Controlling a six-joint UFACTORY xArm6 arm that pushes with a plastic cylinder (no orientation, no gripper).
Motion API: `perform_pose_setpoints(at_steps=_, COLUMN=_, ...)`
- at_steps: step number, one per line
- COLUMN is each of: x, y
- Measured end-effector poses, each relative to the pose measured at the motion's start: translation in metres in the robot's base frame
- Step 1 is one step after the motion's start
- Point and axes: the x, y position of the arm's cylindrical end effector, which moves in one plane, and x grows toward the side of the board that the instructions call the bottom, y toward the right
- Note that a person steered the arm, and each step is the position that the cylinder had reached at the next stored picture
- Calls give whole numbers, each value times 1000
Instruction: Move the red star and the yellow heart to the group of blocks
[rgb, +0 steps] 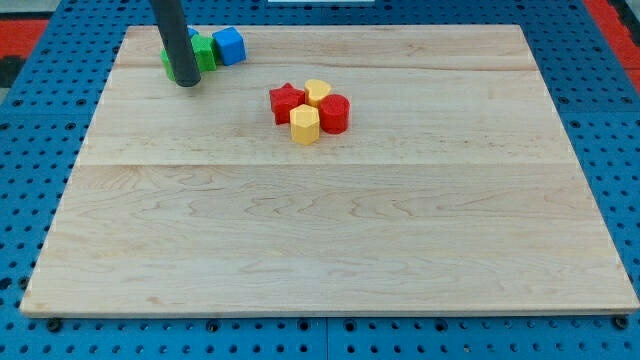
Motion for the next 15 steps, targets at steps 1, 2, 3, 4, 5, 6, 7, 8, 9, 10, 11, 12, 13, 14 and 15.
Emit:
perform_pose_setpoints(at_steps=1, x=0, y=0)
perform_pose_setpoints(at_steps=2, x=-1, y=14)
perform_pose_setpoints(at_steps=3, x=1, y=14)
perform_pose_setpoints(at_steps=4, x=3, y=31)
perform_pose_setpoints(at_steps=5, x=23, y=48)
perform_pose_setpoints(at_steps=6, x=14, y=49)
perform_pose_setpoints(at_steps=7, x=1, y=77)
perform_pose_setpoints(at_steps=8, x=-11, y=147)
perform_pose_setpoints(at_steps=9, x=15, y=222)
perform_pose_setpoints(at_steps=10, x=41, y=197)
perform_pose_setpoints(at_steps=11, x=36, y=157)
perform_pose_setpoints(at_steps=12, x=35, y=121)
perform_pose_setpoints(at_steps=13, x=-2, y=125)
perform_pose_setpoints(at_steps=14, x=-12, y=103)
perform_pose_setpoints(at_steps=15, x=-12, y=99)
